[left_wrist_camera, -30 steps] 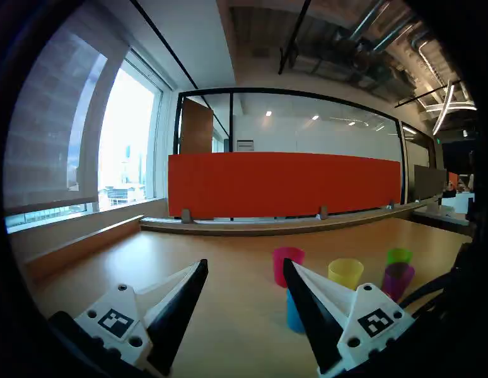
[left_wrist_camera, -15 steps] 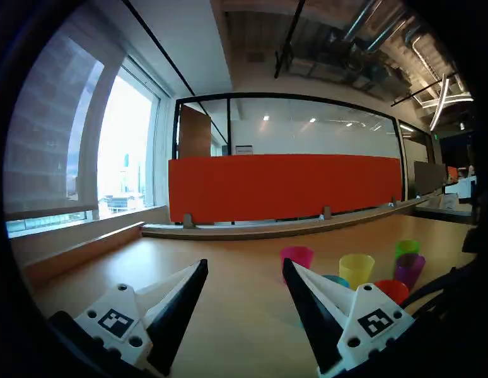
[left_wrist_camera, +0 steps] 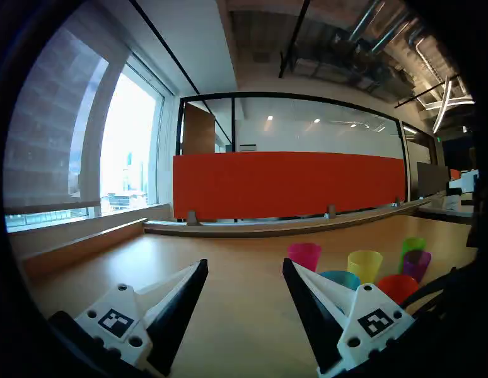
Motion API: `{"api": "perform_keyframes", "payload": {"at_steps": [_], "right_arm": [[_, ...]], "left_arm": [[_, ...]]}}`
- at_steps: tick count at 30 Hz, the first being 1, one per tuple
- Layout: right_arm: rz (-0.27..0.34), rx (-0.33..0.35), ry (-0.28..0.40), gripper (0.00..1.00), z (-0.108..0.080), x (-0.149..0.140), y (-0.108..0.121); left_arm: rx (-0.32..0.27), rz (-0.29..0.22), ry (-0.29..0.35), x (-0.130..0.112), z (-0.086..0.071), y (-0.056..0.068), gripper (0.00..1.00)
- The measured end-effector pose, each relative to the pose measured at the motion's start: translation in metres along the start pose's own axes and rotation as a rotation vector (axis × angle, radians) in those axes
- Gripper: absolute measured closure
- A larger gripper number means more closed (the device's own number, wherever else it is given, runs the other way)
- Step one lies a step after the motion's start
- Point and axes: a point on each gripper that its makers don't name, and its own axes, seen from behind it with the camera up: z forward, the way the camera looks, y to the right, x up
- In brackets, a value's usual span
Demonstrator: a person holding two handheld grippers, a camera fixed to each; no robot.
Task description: Pour water
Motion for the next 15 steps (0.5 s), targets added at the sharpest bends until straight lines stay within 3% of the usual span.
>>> {"api": "perform_keyframes", "payload": {"at_steps": [15], "right_arm": [[0.026, -0.008, 0.002, 0.04, -0.0035, 0.0038, 0.0058]], "left_arm": [[0.008, -0.018, -0.02, -0.0048, 0.0019, -0.0044, 0.13]]}}
